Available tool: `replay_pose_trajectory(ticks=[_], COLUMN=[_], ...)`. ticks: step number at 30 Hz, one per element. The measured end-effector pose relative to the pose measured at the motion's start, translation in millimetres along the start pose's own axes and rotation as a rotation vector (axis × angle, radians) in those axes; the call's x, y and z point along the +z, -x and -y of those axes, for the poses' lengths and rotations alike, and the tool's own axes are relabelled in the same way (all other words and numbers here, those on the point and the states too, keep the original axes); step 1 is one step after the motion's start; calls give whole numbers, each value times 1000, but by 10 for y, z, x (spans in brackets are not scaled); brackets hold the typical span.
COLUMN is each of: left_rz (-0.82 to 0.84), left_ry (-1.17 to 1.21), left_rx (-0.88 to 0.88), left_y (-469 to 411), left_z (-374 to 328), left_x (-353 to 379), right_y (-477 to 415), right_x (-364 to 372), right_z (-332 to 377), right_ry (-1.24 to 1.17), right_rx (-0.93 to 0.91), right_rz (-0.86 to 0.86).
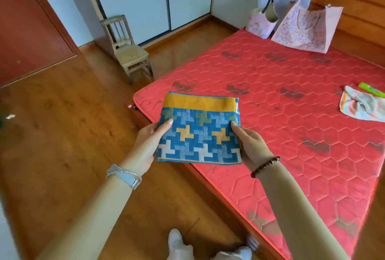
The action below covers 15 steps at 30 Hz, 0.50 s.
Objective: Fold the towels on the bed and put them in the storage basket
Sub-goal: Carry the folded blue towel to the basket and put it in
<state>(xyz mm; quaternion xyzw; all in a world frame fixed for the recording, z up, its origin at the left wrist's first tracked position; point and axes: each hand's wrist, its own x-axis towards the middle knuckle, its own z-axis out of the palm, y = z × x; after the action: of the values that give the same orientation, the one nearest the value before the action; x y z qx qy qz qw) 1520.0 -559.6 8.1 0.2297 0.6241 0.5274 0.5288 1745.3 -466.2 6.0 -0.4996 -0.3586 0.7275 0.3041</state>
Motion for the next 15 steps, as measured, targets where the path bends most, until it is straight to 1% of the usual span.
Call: replay_pose_trajectory(ticks=[6, 12, 15], left_rz=[-155, -298, -377], left_ry=[45, 80, 133], left_rx=[-9, -18, -22], left_y=[169, 284, 323], left_z=[6, -12, -41], left_x=[-989, -1616, -1871], right_y=[-190, -368, -493], right_x=[966, 1656, 1997], right_z=[-252, -380, -411], right_ry=[75, 130, 175], right_rx=[61, 106, 121], right_rz=[149, 277, 362])
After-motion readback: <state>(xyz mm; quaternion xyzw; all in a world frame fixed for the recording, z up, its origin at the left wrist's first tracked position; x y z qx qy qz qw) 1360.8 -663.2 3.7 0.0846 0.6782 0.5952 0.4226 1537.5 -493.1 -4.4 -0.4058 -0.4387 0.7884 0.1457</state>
